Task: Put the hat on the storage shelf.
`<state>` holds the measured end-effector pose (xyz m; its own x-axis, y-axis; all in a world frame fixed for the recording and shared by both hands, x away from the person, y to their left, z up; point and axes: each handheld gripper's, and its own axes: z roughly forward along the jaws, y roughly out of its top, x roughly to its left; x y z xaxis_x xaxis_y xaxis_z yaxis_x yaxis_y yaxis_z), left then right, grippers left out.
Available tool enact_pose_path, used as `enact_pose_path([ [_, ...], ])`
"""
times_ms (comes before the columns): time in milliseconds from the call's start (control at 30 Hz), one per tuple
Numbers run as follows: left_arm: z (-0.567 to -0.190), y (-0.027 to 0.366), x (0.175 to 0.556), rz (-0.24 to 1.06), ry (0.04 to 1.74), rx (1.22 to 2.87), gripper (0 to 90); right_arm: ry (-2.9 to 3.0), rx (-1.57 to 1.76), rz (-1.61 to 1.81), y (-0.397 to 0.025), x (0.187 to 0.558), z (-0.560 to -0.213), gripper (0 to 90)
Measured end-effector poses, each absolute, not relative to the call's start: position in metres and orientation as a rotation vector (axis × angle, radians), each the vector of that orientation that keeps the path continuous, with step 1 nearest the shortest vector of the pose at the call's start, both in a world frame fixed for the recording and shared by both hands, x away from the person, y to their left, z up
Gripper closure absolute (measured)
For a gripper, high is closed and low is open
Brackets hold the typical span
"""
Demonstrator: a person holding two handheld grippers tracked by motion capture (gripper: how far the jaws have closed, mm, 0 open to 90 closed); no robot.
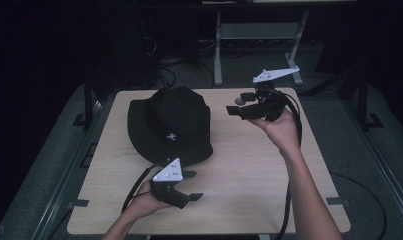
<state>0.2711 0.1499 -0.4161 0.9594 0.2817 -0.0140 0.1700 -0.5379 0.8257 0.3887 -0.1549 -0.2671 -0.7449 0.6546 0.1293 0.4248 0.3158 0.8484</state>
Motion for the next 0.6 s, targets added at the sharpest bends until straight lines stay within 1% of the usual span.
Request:
enact_pose_path([
  [600, -0.416, 0.150, 0.271, 0.149, 0.312, 2.160, 28.5, 2.318, 1.047, 1.385, -0.185, 0.364, -0.291, 24.8],
])
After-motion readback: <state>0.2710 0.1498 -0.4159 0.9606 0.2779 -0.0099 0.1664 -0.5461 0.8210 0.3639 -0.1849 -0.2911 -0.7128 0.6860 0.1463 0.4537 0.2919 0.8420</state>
